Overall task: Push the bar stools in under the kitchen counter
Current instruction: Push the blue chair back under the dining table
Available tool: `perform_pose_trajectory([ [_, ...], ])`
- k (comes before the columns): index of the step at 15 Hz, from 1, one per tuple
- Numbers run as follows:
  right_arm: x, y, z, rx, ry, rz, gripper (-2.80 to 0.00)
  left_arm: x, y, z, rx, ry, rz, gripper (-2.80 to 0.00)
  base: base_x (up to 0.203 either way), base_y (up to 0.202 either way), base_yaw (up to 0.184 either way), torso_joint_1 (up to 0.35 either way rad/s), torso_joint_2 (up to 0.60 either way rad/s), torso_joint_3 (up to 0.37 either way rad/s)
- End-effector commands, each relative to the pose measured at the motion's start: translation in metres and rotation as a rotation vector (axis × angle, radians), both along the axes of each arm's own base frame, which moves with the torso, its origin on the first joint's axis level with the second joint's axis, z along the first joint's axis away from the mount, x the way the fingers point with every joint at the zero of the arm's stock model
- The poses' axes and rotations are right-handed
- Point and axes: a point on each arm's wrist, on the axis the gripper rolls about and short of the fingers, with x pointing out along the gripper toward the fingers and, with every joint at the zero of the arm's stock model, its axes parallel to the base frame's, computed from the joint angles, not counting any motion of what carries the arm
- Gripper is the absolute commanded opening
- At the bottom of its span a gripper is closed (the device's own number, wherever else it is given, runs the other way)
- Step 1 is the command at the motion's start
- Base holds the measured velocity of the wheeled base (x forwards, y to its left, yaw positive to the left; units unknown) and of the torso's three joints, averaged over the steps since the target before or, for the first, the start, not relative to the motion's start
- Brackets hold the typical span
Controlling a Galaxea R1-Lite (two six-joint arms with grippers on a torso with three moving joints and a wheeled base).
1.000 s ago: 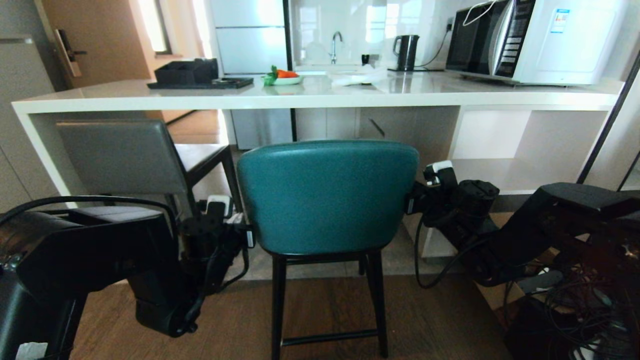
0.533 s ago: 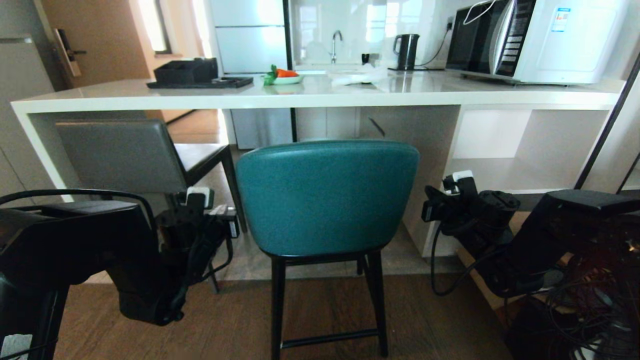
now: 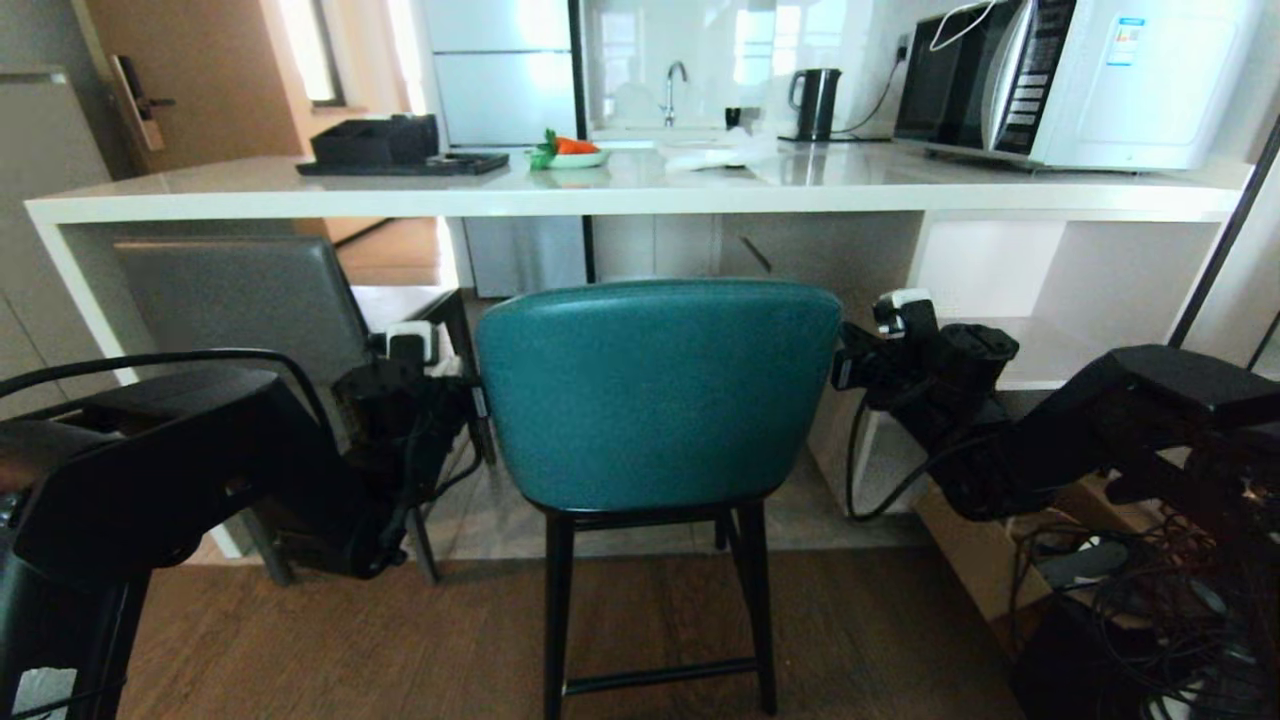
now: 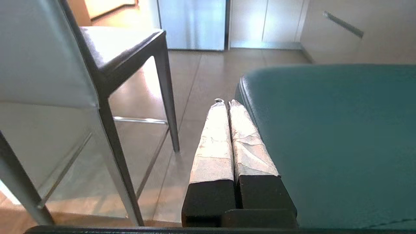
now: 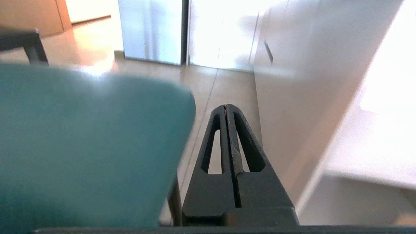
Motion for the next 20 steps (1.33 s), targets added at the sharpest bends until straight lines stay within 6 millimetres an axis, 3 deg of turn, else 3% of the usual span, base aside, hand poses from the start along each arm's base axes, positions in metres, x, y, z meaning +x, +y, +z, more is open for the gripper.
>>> perform_pose_trajectory([
  [1, 0.007, 0.022, 0.002, -0.002, -0.006, 0.054, -2.80, 0.000, -0.029, 0.009, -0.011, -0.031, -0.063, -2.80, 0.000, 0.000, 0.000, 0.000, 0.00, 0.000],
  [3, -0.001, 0.043, 0.002, -0.003, -0.003, 0.103, -2.80, -0.002, -0.049, 0.013, -0.016, -0.037, -0.080, -2.80, 0.000, 0.000, 0.000, 0.000, 0.00, 0.000],
  [5, -0.006, 0.050, -0.002, -0.004, 0.003, 0.115, -2.80, -0.003, -0.053, 0.011, -0.014, -0.030, -0.085, -2.80, 0.000, 0.000, 0.000, 0.000, 0.00, 0.000],
  [14, -0.009, 0.046, -0.012, -0.008, 0.011, 0.109, -2.80, 0.021, -0.062, 0.005, 0.010, 0.016, -0.083, -2.80, 0.000, 0.000, 0.000, 0.000, 0.00, 0.000],
  [20, -0.008, 0.044, -0.012, -0.006, 0.009, 0.103, -2.80, 0.013, -0.057, 0.004, 0.006, 0.013, -0.080, -2.80, 0.000, 0.000, 0.000, 0.000, 0.00, 0.000],
])
